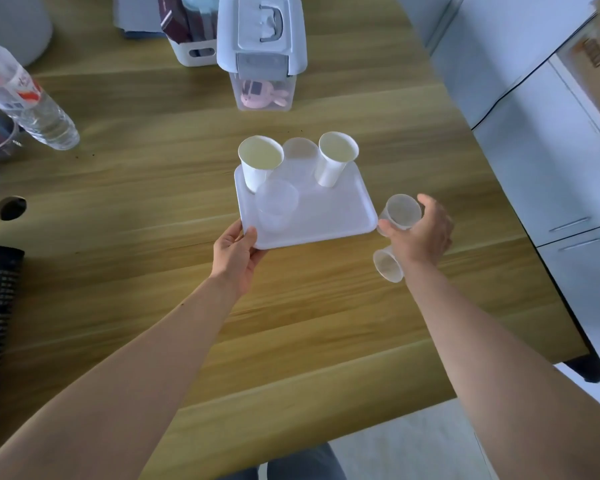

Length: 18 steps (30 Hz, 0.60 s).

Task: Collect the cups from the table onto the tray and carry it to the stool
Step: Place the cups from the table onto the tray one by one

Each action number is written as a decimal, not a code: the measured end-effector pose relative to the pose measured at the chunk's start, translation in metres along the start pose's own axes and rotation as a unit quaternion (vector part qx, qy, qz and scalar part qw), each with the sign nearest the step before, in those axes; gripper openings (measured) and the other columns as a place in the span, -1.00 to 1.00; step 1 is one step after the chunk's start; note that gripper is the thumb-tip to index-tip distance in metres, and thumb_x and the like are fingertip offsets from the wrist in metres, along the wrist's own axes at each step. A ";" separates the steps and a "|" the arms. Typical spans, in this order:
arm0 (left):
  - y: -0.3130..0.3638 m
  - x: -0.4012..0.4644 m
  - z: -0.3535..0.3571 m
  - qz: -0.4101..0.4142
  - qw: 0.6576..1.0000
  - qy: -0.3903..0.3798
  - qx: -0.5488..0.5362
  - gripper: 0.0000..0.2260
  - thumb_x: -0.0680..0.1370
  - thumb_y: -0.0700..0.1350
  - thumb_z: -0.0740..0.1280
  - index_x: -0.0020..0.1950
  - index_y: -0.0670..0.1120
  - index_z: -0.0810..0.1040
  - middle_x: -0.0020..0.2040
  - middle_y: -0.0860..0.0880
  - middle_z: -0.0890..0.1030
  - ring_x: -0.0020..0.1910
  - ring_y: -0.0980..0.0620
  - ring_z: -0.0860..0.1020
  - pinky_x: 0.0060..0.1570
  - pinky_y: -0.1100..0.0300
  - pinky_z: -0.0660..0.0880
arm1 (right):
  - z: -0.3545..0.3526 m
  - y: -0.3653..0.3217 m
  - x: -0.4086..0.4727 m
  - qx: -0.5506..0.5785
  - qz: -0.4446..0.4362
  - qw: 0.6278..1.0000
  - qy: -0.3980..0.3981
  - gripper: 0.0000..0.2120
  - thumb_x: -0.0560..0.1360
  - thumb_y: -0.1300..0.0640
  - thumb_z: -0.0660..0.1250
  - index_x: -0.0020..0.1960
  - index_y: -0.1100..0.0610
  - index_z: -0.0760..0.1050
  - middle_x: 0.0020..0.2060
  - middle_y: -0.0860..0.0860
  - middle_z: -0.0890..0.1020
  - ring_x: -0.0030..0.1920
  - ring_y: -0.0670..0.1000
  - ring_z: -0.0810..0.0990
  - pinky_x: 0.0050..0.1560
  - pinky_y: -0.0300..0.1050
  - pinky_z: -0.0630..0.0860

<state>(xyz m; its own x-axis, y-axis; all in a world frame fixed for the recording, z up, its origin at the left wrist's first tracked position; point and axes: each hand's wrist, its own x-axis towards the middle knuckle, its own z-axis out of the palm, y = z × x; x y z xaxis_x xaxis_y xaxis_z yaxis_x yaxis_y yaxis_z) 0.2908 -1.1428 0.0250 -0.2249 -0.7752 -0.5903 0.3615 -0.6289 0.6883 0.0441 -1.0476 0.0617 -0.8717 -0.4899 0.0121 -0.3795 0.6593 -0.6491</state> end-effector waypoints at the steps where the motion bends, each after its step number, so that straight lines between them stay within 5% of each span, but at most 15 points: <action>1: -0.001 0.004 0.001 -0.001 1.000 0.002 0.000 -0.70 0.59 -0.32 0.24 0.32 -0.19 0.52 0.12 -0.09 0.64 0.08 -0.04 0.61 0.03 0.12 0.61 | 0.001 0.003 0.006 -0.009 0.004 1.000 -0.007 -0.25 0.26 0.01 0.56 0.40 0.06 0.38 0.38 0.03 0.48 0.42 0.10 0.33 0.32 0.03 0.23; 10: -0.006 0.022 0.009 -0.004 1.000 0.016 0.014 -0.70 0.59 -0.30 0.24 0.33 -0.18 0.51 0.18 -0.11 0.61 0.11 -0.04 0.60 0.02 0.15 0.61 | 0.012 0.007 0.033 -0.006 0.044 0.997 -0.066 -0.22 0.33 -0.02 0.55 0.45 0.07 0.31 0.37 0.00 0.49 0.38 0.09 0.44 0.40 0.11 0.31; 18: -0.006 0.027 0.018 0.001 1.000 0.017 0.024 -0.74 0.60 -0.30 0.24 0.26 -0.13 0.55 0.12 -0.07 0.63 0.09 -0.03 0.60 0.09 0.11 0.59 | 0.007 -0.008 0.043 0.061 0.032 0.997 -0.026 -0.26 0.28 -0.02 0.56 0.39 0.08 0.36 0.30 -0.03 0.52 0.29 0.04 0.49 0.34 0.08 0.40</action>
<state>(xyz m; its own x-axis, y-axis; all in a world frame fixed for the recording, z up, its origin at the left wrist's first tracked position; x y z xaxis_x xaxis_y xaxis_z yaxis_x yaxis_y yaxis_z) 0.2669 -1.1610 0.0129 -0.1930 -0.7745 -0.6024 0.3184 -0.6302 0.7082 0.0122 -1.0777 0.0625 -0.8743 -0.4804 -0.0691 -0.2811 0.6173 -0.7348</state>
